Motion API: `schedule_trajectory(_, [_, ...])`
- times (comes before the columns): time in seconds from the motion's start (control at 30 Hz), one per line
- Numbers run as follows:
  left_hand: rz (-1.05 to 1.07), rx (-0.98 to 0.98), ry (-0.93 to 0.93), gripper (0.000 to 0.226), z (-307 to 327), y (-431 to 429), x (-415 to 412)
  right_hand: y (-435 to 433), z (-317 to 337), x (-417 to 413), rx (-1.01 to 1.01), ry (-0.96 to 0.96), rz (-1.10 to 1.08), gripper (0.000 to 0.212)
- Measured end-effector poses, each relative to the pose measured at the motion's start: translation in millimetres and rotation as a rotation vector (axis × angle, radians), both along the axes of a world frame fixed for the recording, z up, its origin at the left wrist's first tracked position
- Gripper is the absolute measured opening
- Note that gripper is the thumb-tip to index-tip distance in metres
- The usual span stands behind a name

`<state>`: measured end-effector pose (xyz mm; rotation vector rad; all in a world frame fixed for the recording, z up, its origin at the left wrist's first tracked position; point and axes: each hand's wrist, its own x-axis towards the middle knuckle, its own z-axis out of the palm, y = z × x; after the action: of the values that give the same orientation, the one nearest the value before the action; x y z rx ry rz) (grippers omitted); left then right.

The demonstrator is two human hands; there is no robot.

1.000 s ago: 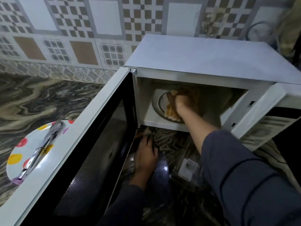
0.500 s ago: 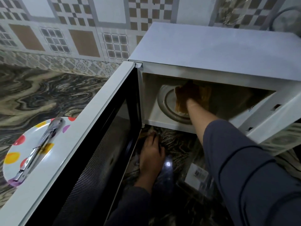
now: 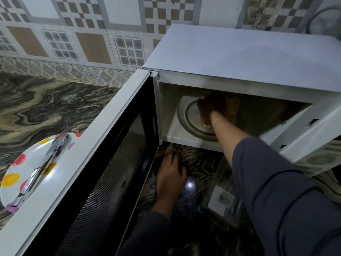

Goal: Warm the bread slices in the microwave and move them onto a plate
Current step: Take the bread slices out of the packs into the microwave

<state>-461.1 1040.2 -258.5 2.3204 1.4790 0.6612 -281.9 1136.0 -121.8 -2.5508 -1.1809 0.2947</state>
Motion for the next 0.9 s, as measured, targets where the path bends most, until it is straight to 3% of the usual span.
schedule_trajectory(0.4, [0.006, 0.046, -0.019, 0.053, -4, 1, 1, -6, -5, -9, -0.041, -0.011, 0.009, 0.061])
schedule_trajectory(0.53, [0.02, 0.033, -0.01, 0.054, -3, 1, 2, -18, 0, -13, 0.033, 0.038, -0.021, 0.063])
schedule_trajectory(0.67, [0.016, -0.034, 0.003, 0.062, 0, 0, 2, -46, 10, -18, 0.159, -0.048, -0.012, 0.054])
schedule_trajectory(0.77, [0.004, -0.091, -0.013, 0.065, 3, -3, 0, -65, 15, -24, 0.211, 0.112, -0.005, 0.046])
schedule_trajectory(0.9, [0.021, -0.212, -0.093, 0.039, 17, -11, -1, -114, 19, -28, 0.317, 0.168, -0.033, 0.039])
